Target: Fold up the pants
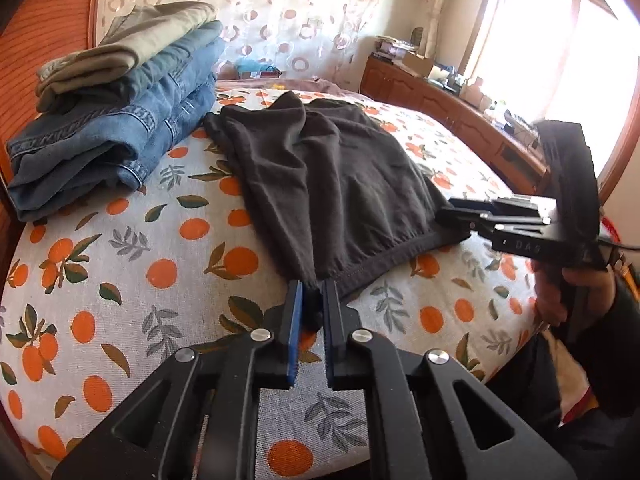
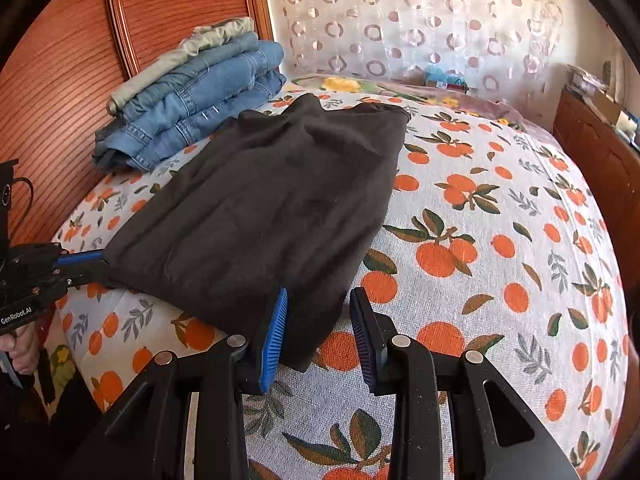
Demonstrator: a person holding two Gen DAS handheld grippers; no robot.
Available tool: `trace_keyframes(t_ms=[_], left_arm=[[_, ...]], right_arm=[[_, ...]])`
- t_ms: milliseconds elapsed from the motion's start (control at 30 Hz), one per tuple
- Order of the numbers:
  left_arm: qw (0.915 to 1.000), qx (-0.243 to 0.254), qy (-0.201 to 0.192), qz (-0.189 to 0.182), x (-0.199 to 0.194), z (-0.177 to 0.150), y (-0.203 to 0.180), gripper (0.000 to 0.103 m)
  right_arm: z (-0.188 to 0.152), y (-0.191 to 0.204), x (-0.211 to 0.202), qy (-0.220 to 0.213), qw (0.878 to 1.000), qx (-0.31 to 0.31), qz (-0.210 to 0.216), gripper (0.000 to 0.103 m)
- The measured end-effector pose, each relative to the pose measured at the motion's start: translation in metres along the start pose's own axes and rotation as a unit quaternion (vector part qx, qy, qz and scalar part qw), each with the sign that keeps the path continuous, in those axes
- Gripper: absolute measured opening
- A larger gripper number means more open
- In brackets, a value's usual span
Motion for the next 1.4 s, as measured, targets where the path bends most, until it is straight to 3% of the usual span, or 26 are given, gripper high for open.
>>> trace_keyframes(t_ms=[167,233,433,733,1000,1400], left_arm=[[0.9998,-0.01,-0.01,0.016,-0.005,0.015,0.008,0.034],[0.9996,-0.002,-0.018,0.021,-0.005,0.026,0.01,0.038],[0.9984,0.023,-0.03,0.042,0.015,0.077,0.017,0.038],[0.9937,0.064,0.003,0.092,0.076,0.137,0.025,0.038],[0.9863,0.055,0.027,0.153,0.104,0.155,0.046,0.038],[0.9836,0.051,0.041,0.168,0.122,0.16,0.058,0.029]], right_arm=[[-0.002,-0.002,-0.001,-0.007,1.0,0.007,0.01,0.034],[-0.003,-0.002,-0.001,-0.008,1.0,0.004,0.005,0.034],[-0.004,-0.001,-0.002,-0.01,1.0,0.004,0.006,0.034],[-0.004,-0.001,-0.002,-0.011,1.0,0.002,0.004,0.035],[-0.004,-0.001,-0.001,-0.012,1.0,0.002,0.004,0.035],[-0.005,-0.001,-0.001,-0.013,1.0,0.002,0.004,0.035]])
Point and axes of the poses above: each gripper's, at about its wrist camera, not at the fingertips, and x roughly the way its jaws point, y to its left, z to its top, the point moved 6 cm from there along x, roughly the way its jaws point, and after that the axes turned 5 degrees about y, right-handed, at the moved point
